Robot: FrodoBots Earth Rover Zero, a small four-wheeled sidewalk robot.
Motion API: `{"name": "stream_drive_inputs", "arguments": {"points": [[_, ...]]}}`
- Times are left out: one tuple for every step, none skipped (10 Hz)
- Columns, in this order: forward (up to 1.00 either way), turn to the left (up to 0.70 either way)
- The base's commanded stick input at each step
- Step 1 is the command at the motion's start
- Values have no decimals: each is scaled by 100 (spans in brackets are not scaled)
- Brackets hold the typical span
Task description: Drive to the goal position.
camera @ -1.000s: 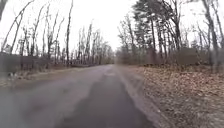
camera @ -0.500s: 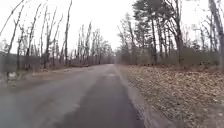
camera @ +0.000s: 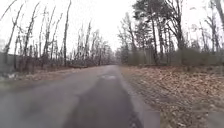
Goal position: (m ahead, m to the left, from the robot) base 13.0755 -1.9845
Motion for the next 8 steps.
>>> {"name": "stream_drive_inputs", "arguments": {"points": [[100,0],[100,0],[100,0],[100,0],[100,0],[100,0],[100,0],[100,0]]}}
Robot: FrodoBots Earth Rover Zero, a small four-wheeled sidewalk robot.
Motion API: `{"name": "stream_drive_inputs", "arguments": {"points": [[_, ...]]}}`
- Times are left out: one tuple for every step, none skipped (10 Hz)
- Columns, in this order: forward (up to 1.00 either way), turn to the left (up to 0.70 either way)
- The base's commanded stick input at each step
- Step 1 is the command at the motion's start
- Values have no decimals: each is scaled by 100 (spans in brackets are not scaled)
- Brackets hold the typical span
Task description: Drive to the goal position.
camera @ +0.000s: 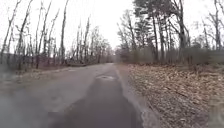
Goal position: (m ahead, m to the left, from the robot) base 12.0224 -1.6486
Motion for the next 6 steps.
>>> {"name": "stream_drive_inputs", "arguments": {"points": [[100,9],[100,22],[100,34],[100,0],[100,0],[100,0]]}}
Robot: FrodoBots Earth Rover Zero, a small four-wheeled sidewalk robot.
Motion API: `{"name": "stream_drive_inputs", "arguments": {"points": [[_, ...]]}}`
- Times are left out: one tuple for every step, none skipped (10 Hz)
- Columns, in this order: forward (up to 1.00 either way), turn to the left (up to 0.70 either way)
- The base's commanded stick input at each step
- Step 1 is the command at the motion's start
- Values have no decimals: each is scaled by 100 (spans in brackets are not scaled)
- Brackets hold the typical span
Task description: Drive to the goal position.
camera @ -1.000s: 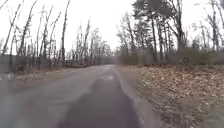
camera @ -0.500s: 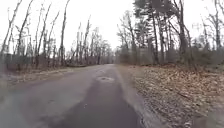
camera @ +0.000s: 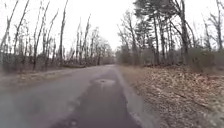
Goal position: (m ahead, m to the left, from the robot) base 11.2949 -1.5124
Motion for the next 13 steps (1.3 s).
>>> {"name": "stream_drive_inputs", "arguments": {"points": [[100,0],[100,0],[100,0],[100,0],[100,0],[100,0],[100,0],[100,0],[100,0],[100,0],[100,0],[100,0],[100,0]]}}
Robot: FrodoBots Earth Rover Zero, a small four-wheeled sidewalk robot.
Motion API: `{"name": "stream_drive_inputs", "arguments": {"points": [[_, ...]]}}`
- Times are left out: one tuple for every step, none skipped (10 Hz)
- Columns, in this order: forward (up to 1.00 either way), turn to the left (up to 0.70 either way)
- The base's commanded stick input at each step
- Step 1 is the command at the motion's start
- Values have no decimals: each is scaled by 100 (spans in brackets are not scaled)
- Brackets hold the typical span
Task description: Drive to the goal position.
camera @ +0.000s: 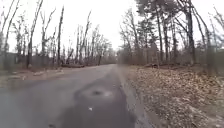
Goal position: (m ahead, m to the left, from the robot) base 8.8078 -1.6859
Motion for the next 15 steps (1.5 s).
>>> {"name": "stream_drive_inputs", "arguments": {"points": [[100,0],[100,30],[100,17],[100,5],[100,0],[100,0],[100,0],[100,0],[100,0],[100,0],[100,0],[100,0],[100,0],[100,0],[100,0]]}}
